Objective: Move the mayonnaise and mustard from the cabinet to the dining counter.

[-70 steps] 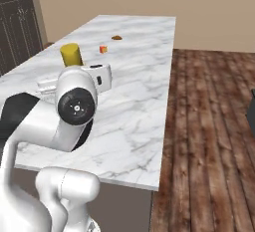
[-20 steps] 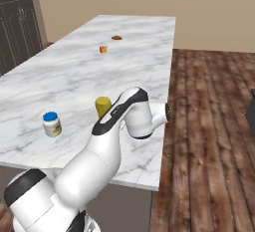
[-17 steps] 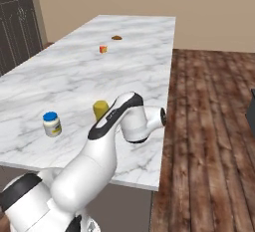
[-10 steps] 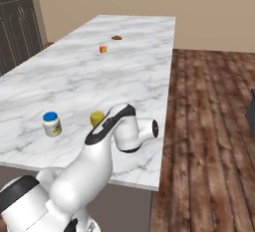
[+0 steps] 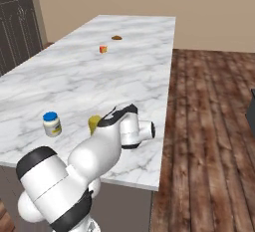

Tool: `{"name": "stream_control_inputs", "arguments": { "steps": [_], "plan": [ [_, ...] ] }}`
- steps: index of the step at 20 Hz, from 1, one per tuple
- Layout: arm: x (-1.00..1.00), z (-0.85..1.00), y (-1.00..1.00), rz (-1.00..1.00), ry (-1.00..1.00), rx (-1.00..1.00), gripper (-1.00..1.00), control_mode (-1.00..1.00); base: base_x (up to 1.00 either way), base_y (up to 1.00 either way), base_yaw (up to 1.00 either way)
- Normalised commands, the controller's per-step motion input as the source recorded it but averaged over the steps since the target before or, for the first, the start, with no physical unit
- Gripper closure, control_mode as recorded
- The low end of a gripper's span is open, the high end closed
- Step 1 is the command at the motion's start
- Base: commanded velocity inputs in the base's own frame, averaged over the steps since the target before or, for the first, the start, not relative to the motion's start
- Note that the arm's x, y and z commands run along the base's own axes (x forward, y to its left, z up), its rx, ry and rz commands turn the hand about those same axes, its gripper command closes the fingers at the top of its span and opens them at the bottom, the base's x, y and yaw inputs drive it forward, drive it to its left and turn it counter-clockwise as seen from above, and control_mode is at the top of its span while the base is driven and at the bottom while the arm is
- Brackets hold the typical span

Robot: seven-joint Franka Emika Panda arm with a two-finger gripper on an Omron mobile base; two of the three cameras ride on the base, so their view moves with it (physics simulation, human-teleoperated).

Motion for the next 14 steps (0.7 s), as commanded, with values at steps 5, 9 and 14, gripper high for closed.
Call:
{"name": "stream_control_inputs", "arguments": {
  "steps": [5,9,14],
  "plan": [
    [0.03,-0.14,-0.02,0.10,0.00,0.02,1.00,-1.00,0.00,0.00,0.00],
    [0.06,-0.14,0.00,0.04,0.00,0.01,1.00,-1.00,0.00,0.00,0.00],
    [0.00,-0.20,0.00,0.01,0.00,0.00,1.00,-1.00,0.00,0.00,0.00]
  ]
}}
